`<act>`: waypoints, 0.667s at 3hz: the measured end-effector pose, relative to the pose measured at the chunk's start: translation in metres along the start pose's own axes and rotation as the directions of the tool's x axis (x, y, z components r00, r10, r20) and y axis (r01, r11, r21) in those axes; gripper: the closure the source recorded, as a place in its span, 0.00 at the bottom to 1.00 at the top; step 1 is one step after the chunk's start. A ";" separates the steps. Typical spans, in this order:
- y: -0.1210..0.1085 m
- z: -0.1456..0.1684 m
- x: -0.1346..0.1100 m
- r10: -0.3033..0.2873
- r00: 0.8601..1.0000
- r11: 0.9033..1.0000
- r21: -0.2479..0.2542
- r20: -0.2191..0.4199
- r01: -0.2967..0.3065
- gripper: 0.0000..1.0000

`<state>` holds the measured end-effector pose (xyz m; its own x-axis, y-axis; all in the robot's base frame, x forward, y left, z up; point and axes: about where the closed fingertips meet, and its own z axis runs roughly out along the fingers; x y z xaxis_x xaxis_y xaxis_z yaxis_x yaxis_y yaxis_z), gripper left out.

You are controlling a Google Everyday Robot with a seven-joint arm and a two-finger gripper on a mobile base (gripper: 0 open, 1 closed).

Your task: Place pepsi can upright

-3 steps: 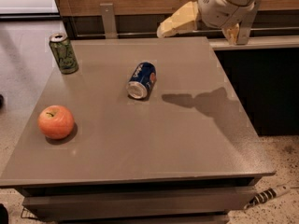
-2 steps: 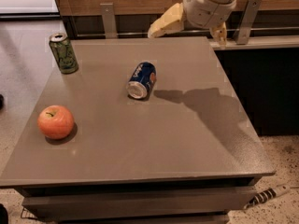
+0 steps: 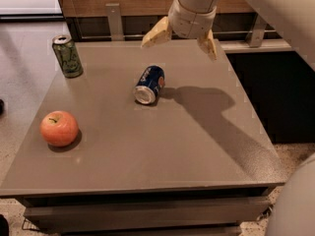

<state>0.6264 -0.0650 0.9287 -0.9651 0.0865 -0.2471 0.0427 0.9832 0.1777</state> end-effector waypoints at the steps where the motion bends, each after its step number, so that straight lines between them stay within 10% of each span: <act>1: 0.009 0.032 -0.002 0.041 0.997 0.999 -0.012 -0.069 -0.042 0.00; 2: 0.014 0.047 0.000 0.061 0.993 0.998 -0.008 -0.104 -0.062 0.00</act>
Offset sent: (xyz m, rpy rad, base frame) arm 0.0134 0.0278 -0.0545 0.0345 0.1590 -0.0552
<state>0.6391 -0.0440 0.8867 -0.9823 0.1287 -0.1358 0.1000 0.9745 0.2007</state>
